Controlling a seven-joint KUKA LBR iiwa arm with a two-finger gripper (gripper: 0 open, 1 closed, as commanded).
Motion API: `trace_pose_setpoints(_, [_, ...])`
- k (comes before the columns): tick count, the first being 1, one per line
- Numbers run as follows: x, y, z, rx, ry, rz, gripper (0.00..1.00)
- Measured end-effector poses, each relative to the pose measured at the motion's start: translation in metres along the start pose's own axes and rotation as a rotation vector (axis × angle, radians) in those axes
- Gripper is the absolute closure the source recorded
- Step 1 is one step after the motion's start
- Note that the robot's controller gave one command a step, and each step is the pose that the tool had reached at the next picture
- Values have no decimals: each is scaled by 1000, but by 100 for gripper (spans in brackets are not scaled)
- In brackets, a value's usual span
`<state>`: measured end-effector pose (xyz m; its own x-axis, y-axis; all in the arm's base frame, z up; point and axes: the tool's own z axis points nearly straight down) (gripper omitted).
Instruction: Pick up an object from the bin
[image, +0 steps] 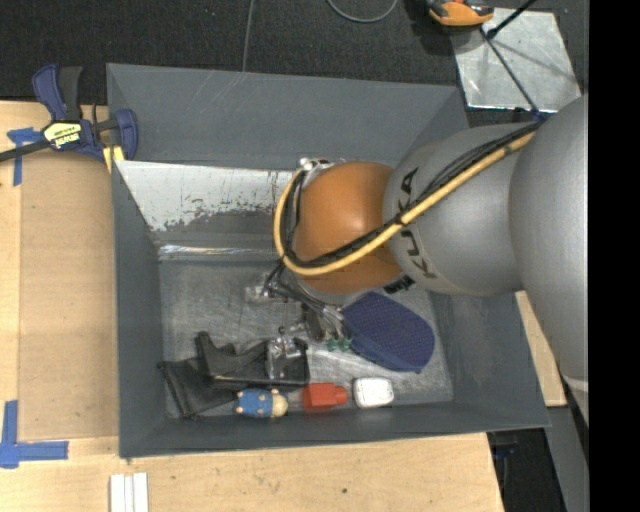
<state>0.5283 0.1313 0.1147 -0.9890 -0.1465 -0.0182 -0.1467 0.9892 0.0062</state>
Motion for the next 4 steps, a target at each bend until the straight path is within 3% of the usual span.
trace_pose_setpoints(1, [3,-11,-3,3,8,71,0])
trace_pose_setpoints(2, [-12,-6,-7,2,15,-314,0])
trace_pose_setpoints(4, [-7,-8,4,2,11,-307,0])
